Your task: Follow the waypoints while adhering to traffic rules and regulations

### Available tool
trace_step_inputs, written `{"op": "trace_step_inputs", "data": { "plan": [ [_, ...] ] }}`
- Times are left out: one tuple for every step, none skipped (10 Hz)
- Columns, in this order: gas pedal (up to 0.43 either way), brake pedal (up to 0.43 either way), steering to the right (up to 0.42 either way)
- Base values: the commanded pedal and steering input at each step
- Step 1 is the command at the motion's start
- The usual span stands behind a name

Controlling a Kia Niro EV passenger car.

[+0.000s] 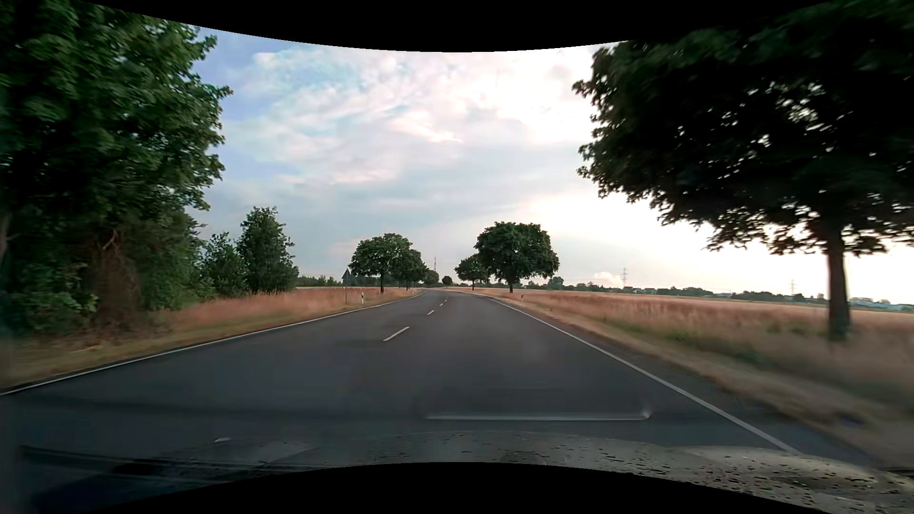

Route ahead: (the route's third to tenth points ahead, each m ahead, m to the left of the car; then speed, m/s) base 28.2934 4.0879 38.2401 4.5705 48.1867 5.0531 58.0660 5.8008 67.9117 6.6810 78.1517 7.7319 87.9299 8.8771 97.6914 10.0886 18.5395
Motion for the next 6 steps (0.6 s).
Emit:
{"op": "trace_step_inputs", "data": {
  "plan": [
    [0.287, 0.000, -0.011],
    [0.287, 0.000, -0.011],
    [0.268, 0.000, -0.011],
    [0.209, 0.000, -0.011],
    [0.150, 0.000, -0.011],
    [0.110, 0.000, -0.011]
  ]
}}
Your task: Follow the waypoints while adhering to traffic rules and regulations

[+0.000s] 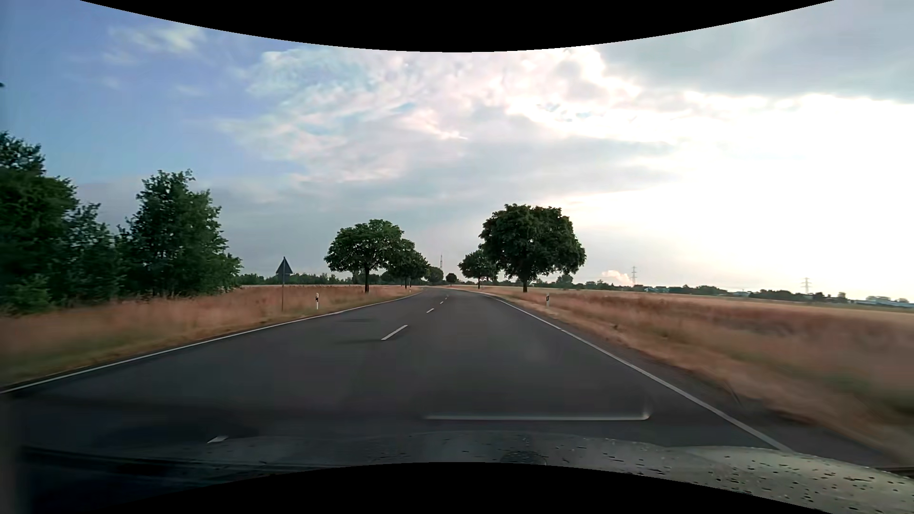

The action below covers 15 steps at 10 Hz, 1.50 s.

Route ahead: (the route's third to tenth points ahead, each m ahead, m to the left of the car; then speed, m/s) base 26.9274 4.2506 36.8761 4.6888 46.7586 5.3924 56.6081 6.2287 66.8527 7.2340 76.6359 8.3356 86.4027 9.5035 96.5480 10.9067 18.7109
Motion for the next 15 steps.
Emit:
{"op": "trace_step_inputs", "data": {
  "plan": [
    [0.067, 0.000, -0.010],
    [0.067, 0.000, -0.011],
    [0.067, 0.000, -0.011],
    [0.067, 0.000, -0.011],
    [0.067, 0.000, -0.011],
    [0.067, 0.000, -0.011],
    [0.067, 0.000, -0.011],
    [0.067, 0.000, -0.011],
    [0.067, 0.000, -0.011],
    [0.067, 0.000, -0.010],
    [0.067, 0.000, -0.011],
    [0.067, 0.000, -0.011],
    [0.067, 0.000, -0.012],
    [0.067, 0.000, -0.011],
    [0.067, 0.000, -0.012]
  ]
}}
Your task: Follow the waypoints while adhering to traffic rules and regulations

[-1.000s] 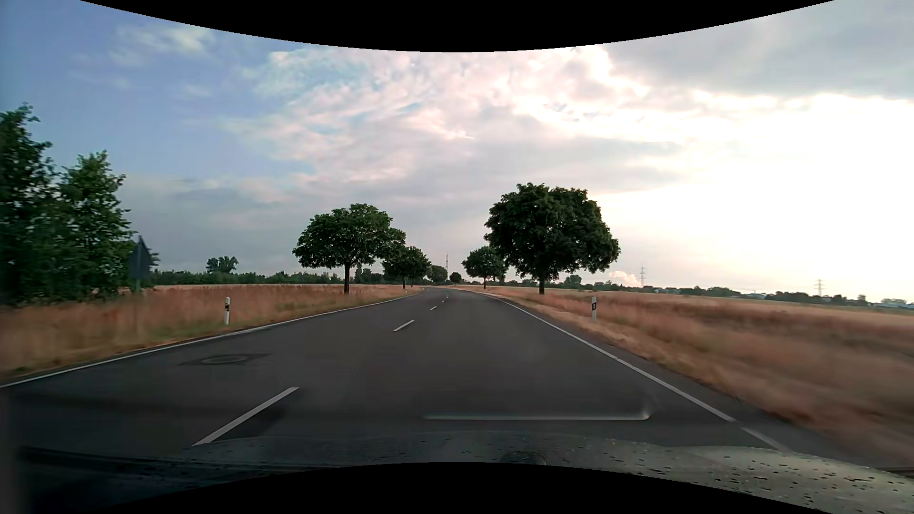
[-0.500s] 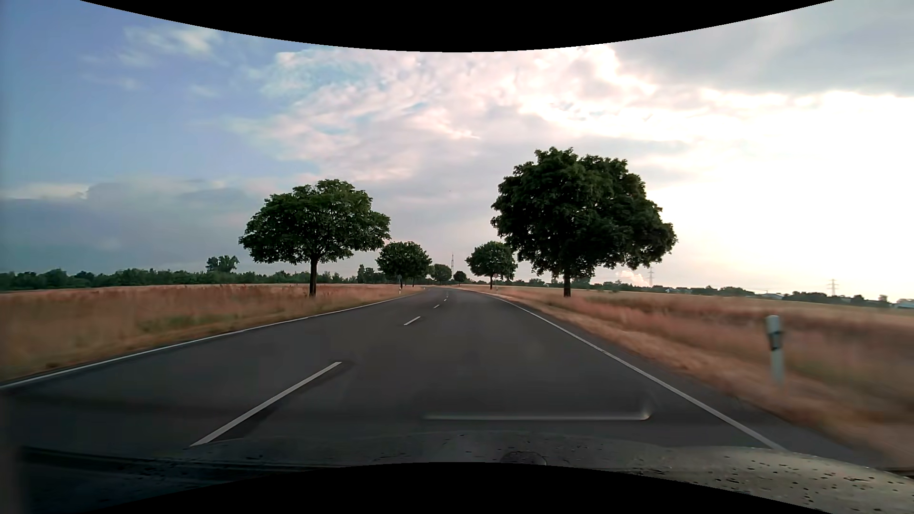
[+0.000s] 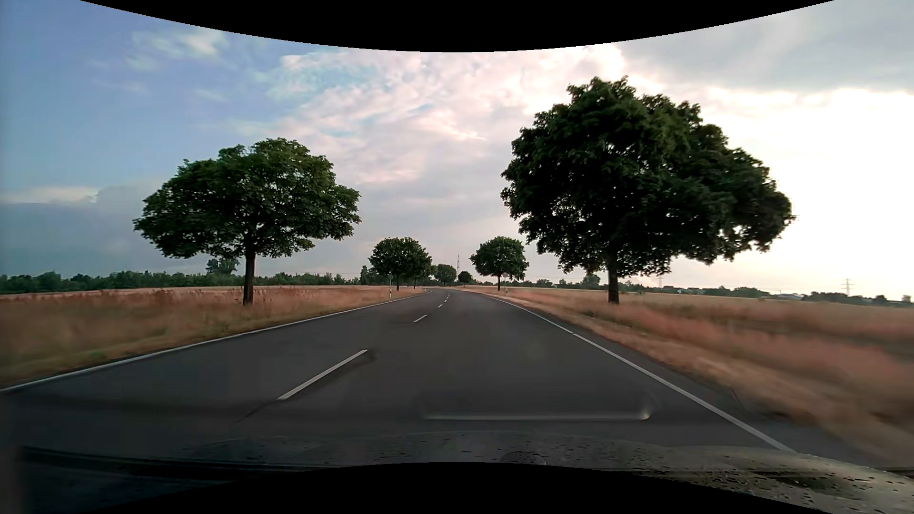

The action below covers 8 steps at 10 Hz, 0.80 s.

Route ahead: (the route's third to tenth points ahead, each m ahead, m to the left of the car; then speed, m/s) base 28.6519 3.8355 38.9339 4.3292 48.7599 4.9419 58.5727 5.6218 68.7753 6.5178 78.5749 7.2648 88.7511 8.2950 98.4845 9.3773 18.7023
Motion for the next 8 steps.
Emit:
{"op": "trace_step_inputs", "data": {
  "plan": [
    [0.079, 0.000, -0.011],
    [0.079, 0.000, -0.011],
    [0.079, 0.000, -0.011],
    [0.079, 0.000, -0.012],
    [0.079, 0.000, -0.011],
    [0.079, 0.000, -0.011],
    [0.079, 0.000, -0.011],
    [0.079, 0.000, -0.011]
  ]
}}
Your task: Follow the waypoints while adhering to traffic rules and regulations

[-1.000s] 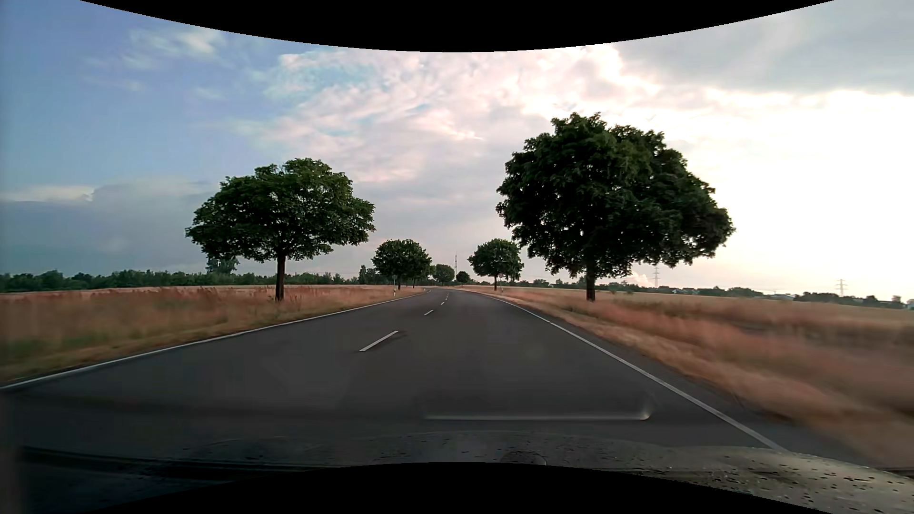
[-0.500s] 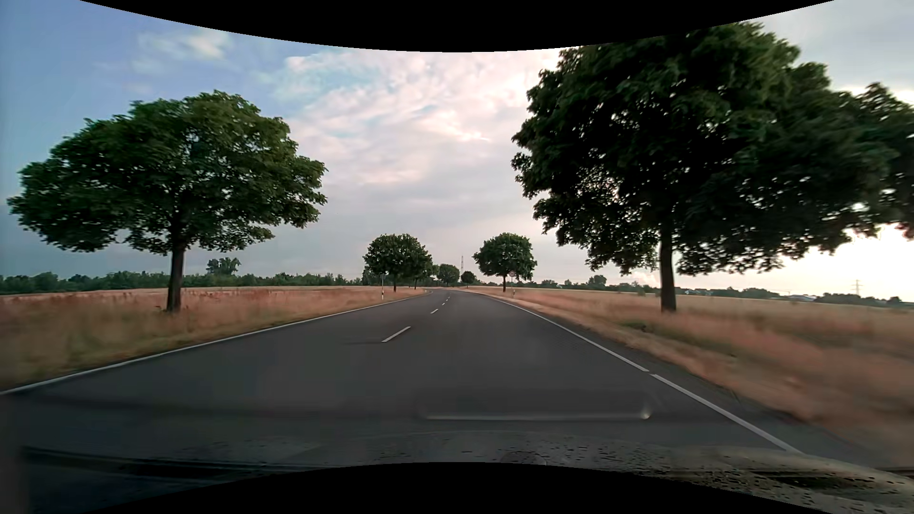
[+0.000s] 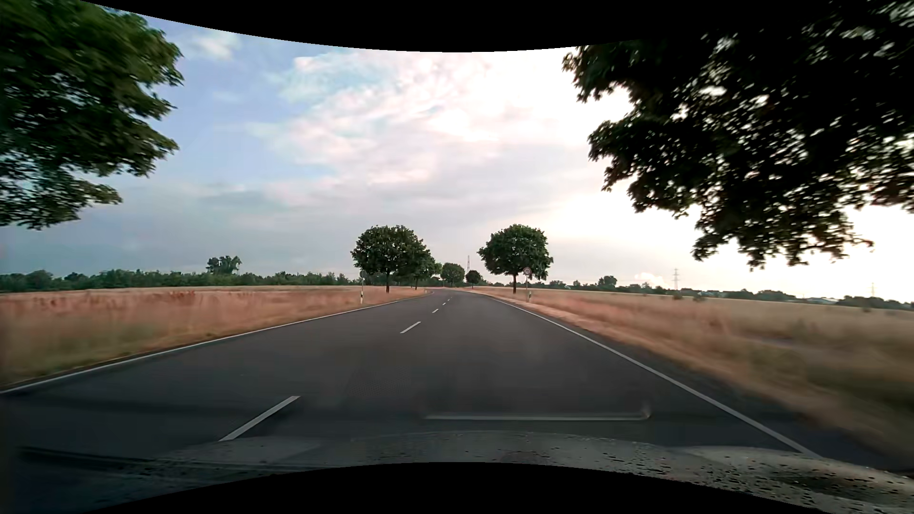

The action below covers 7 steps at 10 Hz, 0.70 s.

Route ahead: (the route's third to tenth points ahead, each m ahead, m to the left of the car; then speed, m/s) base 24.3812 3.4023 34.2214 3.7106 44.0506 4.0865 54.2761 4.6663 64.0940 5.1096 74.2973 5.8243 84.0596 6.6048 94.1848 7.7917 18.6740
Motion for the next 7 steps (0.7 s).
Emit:
{"op": "trace_step_inputs", "data": {
  "plan": [
    [0.079, 0.000, -0.010],
    [0.079, 0.000, -0.010],
    [0.079, 0.000, -0.011],
    [0.079, 0.000, -0.011],
    [0.079, 0.000, -0.010],
    [0.079, 0.000, -0.010],
    [0.079, 0.000, -0.010]
  ]
}}
